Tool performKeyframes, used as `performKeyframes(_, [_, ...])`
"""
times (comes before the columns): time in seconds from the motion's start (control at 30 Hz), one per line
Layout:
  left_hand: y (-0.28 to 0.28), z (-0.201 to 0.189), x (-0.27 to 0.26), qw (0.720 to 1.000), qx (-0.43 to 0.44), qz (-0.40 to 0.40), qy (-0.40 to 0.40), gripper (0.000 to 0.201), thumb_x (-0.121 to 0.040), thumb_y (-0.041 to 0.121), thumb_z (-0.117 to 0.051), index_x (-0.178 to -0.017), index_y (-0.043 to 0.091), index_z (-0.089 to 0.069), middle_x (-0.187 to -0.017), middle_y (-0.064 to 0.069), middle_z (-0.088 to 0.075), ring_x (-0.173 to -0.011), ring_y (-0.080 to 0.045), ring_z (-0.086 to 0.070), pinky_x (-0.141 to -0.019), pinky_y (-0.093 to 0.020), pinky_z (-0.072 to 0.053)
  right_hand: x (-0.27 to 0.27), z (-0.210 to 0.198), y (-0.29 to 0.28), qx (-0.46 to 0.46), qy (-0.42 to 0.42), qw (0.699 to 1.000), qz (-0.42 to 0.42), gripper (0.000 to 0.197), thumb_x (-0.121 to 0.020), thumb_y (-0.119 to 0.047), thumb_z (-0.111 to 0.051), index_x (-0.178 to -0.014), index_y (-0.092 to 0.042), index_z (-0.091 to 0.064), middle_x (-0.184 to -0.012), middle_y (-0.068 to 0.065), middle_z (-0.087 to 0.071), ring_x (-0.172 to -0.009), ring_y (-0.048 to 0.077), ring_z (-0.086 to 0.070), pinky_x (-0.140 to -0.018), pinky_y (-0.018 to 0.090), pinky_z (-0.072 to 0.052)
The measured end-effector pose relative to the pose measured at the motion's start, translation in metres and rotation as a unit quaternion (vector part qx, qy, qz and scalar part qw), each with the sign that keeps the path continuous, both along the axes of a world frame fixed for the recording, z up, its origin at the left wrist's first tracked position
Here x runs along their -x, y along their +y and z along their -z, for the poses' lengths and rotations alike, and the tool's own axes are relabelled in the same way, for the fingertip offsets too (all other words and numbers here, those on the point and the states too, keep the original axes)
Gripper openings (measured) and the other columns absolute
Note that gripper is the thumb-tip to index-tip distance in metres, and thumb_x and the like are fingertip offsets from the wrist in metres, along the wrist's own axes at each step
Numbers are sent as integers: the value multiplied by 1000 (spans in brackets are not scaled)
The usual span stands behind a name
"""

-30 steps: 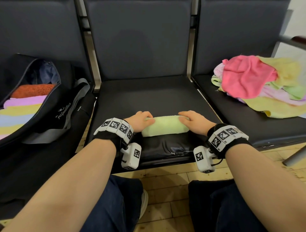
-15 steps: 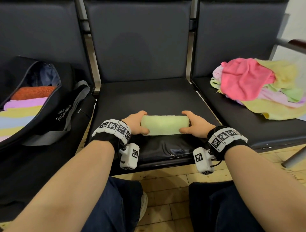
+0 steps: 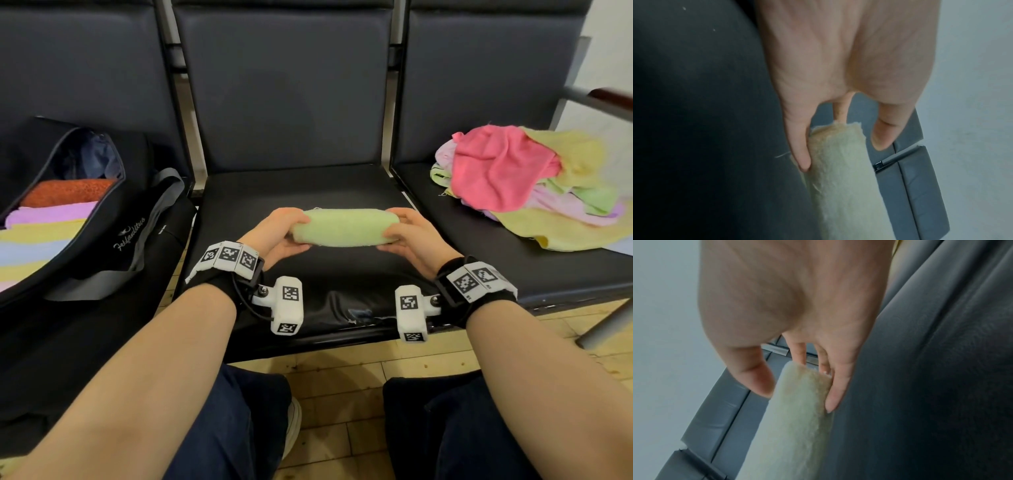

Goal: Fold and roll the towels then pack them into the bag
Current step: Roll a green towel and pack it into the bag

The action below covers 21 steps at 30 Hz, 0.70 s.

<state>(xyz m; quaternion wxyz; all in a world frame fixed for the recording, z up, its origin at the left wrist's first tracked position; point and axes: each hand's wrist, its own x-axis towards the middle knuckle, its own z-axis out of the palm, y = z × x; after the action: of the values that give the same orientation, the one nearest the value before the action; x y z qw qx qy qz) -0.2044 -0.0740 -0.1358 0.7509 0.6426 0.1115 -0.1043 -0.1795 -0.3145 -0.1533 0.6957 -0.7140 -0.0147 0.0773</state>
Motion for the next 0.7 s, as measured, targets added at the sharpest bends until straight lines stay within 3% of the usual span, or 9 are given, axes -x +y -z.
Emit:
performKeyframes(0.07, [1, -1, -1, 1000, 9, -13, 2, 21, -96, 21, -55, -115, 14, -51, -114, -7, -54, -107, -24, -60, -92, -39, -53, 0, -3, 2, -38, 21, 999, 14, 10, -92, -10, -58, -100, -16, -56, -123, 13, -53, -112, 28, -59, -80, 34, -57])
performKeyframes(0.13, [3, 1, -1, 1000, 2, -18, -1, 20, -95, 27, -58, -110, 15, -53, -114, -7, -58, -108, -23, -60, -87, -37, -55, 0, -3, 3, -33, 21, 999, 29, 7, -92, -18, -62, -94, -17, -56, -121, 12, -55, -108, 27, -60, -81, 38, -58])
performKeyframes(0.27, [4, 8, 2, 997, -20, -68, -14, 16, -90, 21, -65, -100, 14, -56, -113, -7, -60, -101, -24, -62, -72, -35, -57, 3, -4, 4, -22, 28, 999, 16, 11, -88, -14, -67, -87, -18, -57, -115, 12, -57, -102, 30, -62, -73, 38, -58])
performKeyframes(0.33, [5, 6, 4, 995, -16, -90, -28, 24, -87, 16, -69, -107, 14, -55, -113, -7, -59, -95, -23, -63, -66, -33, -56, 2, -8, 6, -24, 23, 999, 24, 14, -86, -11, -69, -90, -17, -57, -115, 12, -57, -102, 30, -63, -70, 36, -58])
performKeyframes(0.43, [9, -7, 9, 992, 10, -119, -32, 37, -84, 12, -71, -116, 7, -55, -113, -12, -62, -98, -24, -64, -74, -36, -57, 4, -21, 11, -26, 5, 999, 33, 23, -85, -12, -71, -103, -15, -58, -118, 13, -59, -105, 29, -64, -73, 36, -57])
performKeyframes(0.53, [16, -26, 15, 989, 25, -140, -30, 31, -81, 13, -74, -108, 4, -60, -112, -15, -65, -101, -26, -65, -83, -37, -56, 8, -40, 18, -41, -7, 999, 21, 27, -86, -13, -69, -112, -9, -60, -118, 14, -63, -106, 26, -64, -77, 34, -56])
performKeyframes(0.7, [34, -58, 43, 985, 58, -159, -35, 45, -80, 15, -75, -119, 1, -60, -115, -14, -66, -99, -24, -66, -80, -35, -57, 27, -77, 32, -64, 21, 998, -21, 46, -83, -13, -73, -125, -6, -55, -119, 13, -65, -103, 24, -67, -76, 33, -57])
